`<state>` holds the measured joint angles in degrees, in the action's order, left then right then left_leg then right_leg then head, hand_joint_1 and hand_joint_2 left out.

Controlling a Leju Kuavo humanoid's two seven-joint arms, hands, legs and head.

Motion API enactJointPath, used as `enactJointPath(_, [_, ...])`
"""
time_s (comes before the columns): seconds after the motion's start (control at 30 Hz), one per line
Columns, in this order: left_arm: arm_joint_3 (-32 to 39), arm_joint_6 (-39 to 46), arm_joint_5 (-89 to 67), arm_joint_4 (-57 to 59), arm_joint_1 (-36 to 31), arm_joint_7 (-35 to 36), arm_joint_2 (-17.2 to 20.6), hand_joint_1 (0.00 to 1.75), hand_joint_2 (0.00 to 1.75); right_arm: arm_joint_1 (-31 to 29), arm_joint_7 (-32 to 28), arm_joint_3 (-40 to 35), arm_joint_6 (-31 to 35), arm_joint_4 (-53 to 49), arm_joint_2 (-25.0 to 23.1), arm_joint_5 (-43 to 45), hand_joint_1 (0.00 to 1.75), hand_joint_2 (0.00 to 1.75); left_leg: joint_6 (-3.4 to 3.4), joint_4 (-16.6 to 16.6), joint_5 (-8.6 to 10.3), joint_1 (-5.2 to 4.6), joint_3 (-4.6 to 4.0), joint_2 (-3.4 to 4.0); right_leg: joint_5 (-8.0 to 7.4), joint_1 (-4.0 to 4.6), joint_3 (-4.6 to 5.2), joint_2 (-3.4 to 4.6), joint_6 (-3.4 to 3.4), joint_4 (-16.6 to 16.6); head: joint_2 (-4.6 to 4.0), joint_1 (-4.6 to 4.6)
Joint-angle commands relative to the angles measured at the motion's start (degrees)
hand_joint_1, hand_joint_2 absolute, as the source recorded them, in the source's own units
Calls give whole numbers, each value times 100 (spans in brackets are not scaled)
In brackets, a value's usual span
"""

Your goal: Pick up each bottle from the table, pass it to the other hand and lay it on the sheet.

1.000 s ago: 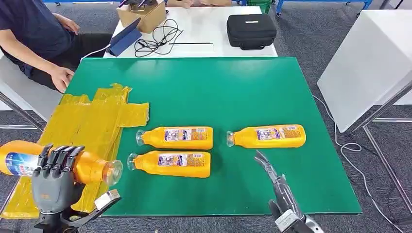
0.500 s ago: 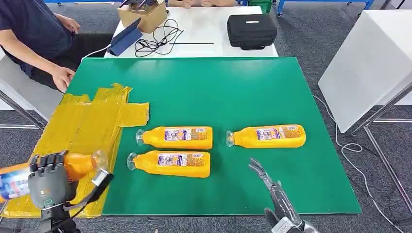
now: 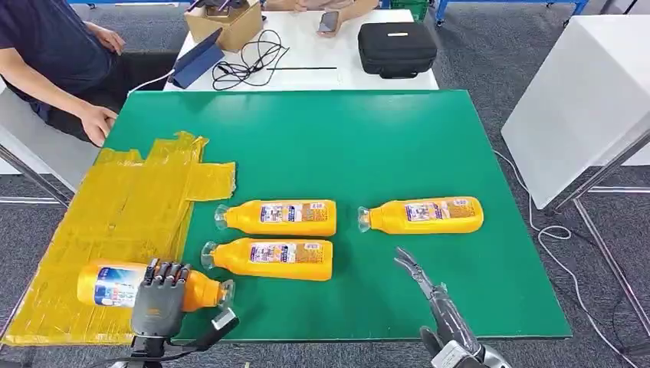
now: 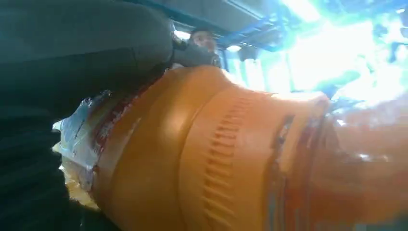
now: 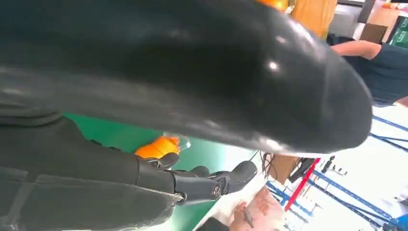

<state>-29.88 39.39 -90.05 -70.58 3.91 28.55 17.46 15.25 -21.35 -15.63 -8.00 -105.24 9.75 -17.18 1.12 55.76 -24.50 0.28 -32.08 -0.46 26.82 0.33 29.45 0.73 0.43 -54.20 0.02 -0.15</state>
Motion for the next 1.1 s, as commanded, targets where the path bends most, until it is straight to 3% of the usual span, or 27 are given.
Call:
enactJointPath(0.03, [-523, 61, 5, 856, -276, -222, 51, 175, 175, -216, 25, 255, -100, 175, -30, 36, 0, 0, -2, -9, 0, -2, 18, 3, 0, -2, -18, -2, 5, 7, 0, 0])
enactJointPath(0.3, [-329, 61, 16, 949, -264, -389, -81, 175, 175, -312, 12, 267, -128, 300, -94, 51, 0, 0, -2, -10, -1, 1, 42, 0, 1, 2, -45, -11, 3, 7, 0, -2])
enactJointPath(0.33, [112, 61, 48, 1126, -184, -786, -289, 117, 175, -402, -19, 297, -199, 387, -175, 49, 0, 0, -1, -11, 0, -1, 47, 0, 1, 1, -48, -10, 1, 6, 0, -2])
enactJointPath(0.37, [302, 61, 149, 1135, -158, -1048, -381, 0, 175, -482, -23, 315, -230, 483, -225, 41, 0, 0, -3, -14, -1, 1, 52, 9, -2, 2, -53, -4, 4, 11, 0, -2])
enactJointPath(0.4, [610, 61, 156, 1257, -125, -1353, -531, 0, 175, -527, -32, 346, -283, 526, -271, 19, 0, 0, -2, -15, 0, 0, 57, 8, -2, 2, -58, -4, 3, 11, 0, -2])
enactJointPath(0.43, [760, 61, 54, 1379, -129, -1407, -607, 0, 0, -576, -35, 352, -318, 587, -294, 2, 0, 0, -1, -14, 1, -1, 59, 4, -1, 1, -60, -6, 2, 9, 0, -2])
enactJointPath(0.5, [820, 61, 96, 1396, -129, -1518, -639, 0, 0, -602, -37, 368, -328, 625, -310, 5, 0, 0, -3, -20, 2, 1, 65, 17, -8, 3, -66, 1, 8, 20, 0, -2])
enactJointPath(0.73, [1052, 61, 59, 1403, -79, -1637, -750, 0, 0, -657, -71, 394, -394, 760, -337, 0, 0, 0, 3, -16, -4, -3, 88, -59, 22, -4, -56, -60, 4, 11, 0, -4])
enactJointPath(1.1, [1420, -130, 152, 622, 446, -1844, -805, 0, 0, -710, -177, 383, -513, 972, -352, -27, 0, 0, 5, -13, -4, -6, 94, -44, 23, -5, -111, -53, 11, 12, 0, -2])
